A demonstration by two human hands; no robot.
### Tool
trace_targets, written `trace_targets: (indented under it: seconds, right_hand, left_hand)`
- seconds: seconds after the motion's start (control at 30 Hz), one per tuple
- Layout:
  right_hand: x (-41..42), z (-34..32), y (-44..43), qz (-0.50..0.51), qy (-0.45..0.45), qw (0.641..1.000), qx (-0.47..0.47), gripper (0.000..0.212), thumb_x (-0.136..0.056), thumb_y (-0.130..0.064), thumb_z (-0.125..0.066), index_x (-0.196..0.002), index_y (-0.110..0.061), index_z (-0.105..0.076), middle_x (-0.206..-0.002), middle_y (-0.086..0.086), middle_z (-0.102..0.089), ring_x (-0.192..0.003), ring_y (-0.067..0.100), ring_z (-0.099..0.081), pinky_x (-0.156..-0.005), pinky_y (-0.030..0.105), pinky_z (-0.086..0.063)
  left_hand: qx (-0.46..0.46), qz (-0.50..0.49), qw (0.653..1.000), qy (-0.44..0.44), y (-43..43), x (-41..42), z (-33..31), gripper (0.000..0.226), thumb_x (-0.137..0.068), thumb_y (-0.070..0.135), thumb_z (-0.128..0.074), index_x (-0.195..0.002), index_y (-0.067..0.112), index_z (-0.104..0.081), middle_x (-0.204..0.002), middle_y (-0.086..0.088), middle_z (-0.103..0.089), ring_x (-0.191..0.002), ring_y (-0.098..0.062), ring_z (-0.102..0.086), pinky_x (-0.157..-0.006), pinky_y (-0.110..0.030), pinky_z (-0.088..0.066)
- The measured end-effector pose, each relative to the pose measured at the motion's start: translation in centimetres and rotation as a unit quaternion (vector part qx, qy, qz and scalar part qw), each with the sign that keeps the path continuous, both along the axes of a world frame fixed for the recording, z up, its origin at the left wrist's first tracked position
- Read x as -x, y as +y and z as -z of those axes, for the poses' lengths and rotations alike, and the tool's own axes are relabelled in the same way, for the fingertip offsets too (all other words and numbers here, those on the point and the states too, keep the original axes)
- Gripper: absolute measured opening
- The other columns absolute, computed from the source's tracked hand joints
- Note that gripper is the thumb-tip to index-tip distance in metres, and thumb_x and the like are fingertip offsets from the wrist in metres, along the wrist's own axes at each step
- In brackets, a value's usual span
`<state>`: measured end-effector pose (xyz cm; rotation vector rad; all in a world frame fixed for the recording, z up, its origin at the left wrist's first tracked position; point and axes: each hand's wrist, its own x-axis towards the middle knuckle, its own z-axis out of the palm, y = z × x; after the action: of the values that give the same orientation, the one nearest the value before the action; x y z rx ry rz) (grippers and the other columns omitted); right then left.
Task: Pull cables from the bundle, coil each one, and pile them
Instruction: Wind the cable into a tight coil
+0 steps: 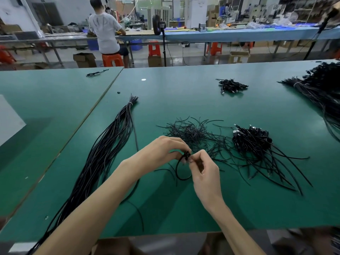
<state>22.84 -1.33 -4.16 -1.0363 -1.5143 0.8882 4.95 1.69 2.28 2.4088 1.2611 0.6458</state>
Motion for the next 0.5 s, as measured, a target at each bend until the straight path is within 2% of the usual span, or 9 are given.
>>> trace_targets:
  seconds: [0.07, 0.17, 0.3, 0.43, 0.5]
  right_hand:
    - [0.0, 0.1, 0.1, 0.009, -0.009, 1.0, -0.005, 0.02, -0.1, -0.004, -0.06, -0.083, -0.012, -0.056, -0.074, -0.001, -0.061, -0.062, 0.007, -0.046, -0.058, 0.016, -0.037]
    - [0.0, 0.1, 0.1, 0.019, -0.011, 1.0, -0.018, 0.018, -0.101, -0.007, -0.06, -0.084, -0.01, -0.055, -0.079, 0.001, -0.064, -0.069, 0.012, -0.055, -0.06, 0.02, -0.044]
    - [0.1, 0.2, 0.2, 0.039, -0.037, 0.998, -0.042, 0.02, -0.102, -0.009, -0.06, -0.083, -0.01, -0.051, -0.077, -0.001, -0.055, -0.068, 0.013, -0.046, -0.06, 0.021, -0.04]
    - [0.0, 0.3, 0.3, 0.046, -0.055, 0.995, -0.066, 0.021, -0.101, -0.003, -0.059, -0.082, -0.009, -0.053, -0.076, -0.002, -0.052, -0.067, 0.012, -0.044, -0.061, 0.016, -0.035]
    - [0.1, 0.3, 0.3, 0.036, -0.065, 0.995, -0.062, 0.021, -0.1, -0.001, -0.059, -0.082, -0.01, -0.053, -0.076, -0.004, -0.052, -0.068, 0.012, -0.044, -0.062, 0.015, -0.035]
  left_hand:
    - [-0.003, -0.012, 1.0, -0.006, 0.1, -0.3, 0.2, 0.018, -0.095, 0.001, -0.063, -0.105, 0.009, -0.076, -0.1, 0.004, -0.073, -0.091, -0.013, -0.067, -0.09, -0.04, -0.053]
    - [-0.029, -0.04, 0.999, -0.001, 0.1, -0.9, 0.6, 0.014, -0.101, 0.009, -0.059, -0.101, 0.006, -0.073, -0.094, 0.001, -0.068, -0.086, -0.017, -0.061, -0.082, -0.043, -0.052]
    - [-0.034, -0.06, 0.997, -0.019, -0.4, -1.7, 1.0, 0.026, -0.104, 0.023, -0.054, -0.086, 0.007, -0.063, -0.076, 0.013, -0.053, -0.071, -0.003, -0.048, -0.071, -0.038, -0.048]
    - [0.075, -0.115, 0.99, -0.04, -0.6, -2.2, 0.9, 0.044, -0.106, 0.036, -0.054, -0.067, 0.017, -0.048, -0.059, 0.008, -0.045, -0.055, -0.009, -0.039, -0.057, -0.031, -0.039]
    - [0.13, -0.134, 0.981, -0.049, -0.5, -2.0, 0.4, 0.046, -0.104, 0.039, -0.055, -0.064, 0.017, -0.052, -0.056, 0.007, -0.051, -0.051, -0.01, -0.045, -0.056, -0.029, -0.041]
